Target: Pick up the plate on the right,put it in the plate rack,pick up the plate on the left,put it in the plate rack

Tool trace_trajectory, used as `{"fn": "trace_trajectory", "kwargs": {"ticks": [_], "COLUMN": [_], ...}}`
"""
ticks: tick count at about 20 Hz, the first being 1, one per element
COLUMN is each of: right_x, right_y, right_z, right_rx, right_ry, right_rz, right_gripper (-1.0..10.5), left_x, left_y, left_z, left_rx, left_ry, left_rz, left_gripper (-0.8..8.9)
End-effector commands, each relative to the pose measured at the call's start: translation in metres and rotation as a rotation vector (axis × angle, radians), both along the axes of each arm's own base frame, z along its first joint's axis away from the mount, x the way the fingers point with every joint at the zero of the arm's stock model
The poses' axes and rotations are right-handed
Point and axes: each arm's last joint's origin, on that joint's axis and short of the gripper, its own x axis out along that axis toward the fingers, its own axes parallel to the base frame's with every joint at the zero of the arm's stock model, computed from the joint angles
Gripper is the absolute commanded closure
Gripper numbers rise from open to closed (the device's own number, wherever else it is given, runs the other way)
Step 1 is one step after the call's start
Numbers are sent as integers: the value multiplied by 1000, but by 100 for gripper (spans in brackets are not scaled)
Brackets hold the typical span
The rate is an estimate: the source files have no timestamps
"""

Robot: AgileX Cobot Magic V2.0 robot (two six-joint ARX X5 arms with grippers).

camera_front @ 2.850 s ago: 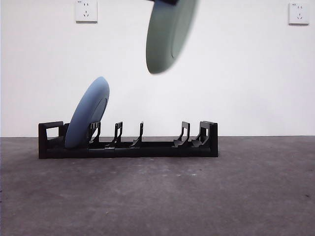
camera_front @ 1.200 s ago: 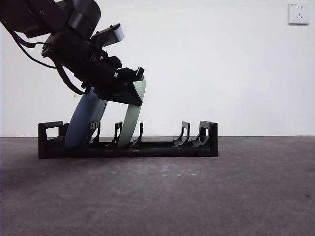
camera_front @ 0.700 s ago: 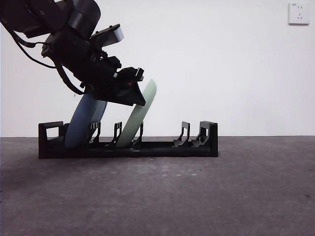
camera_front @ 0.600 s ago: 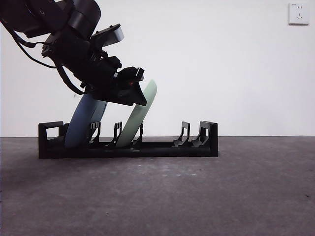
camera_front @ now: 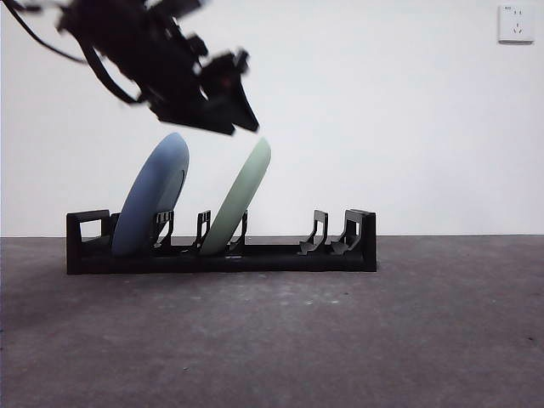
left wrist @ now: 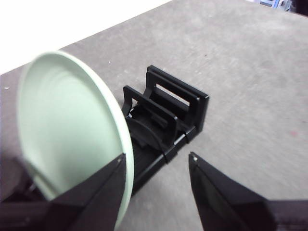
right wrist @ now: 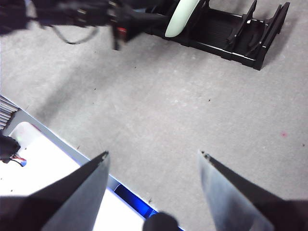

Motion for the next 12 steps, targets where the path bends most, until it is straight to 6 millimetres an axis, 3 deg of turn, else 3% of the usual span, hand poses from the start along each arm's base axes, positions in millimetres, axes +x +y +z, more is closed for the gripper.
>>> {"fn": "trace_trajectory", "kwargs": {"ticks": [1, 7, 12], "right_x": [-1, -1, -1], "right_y": [0, 0, 0], "right_z": [-3, -3, -3], "right_rx": [-23, -38, -28], "right_ry": [13, -6, -10], "right_rz": [24, 47, 78], "right_gripper": [636, 636, 636], "left_x": [-22, -110, -176], "left_y": [10, 53, 88], "left_z": [23, 78, 102], "left_rx": [7, -33, -85], "left_ry": [35, 132, 123], "left_rz": [0, -95, -119], "left_gripper": [593, 593, 593]}}
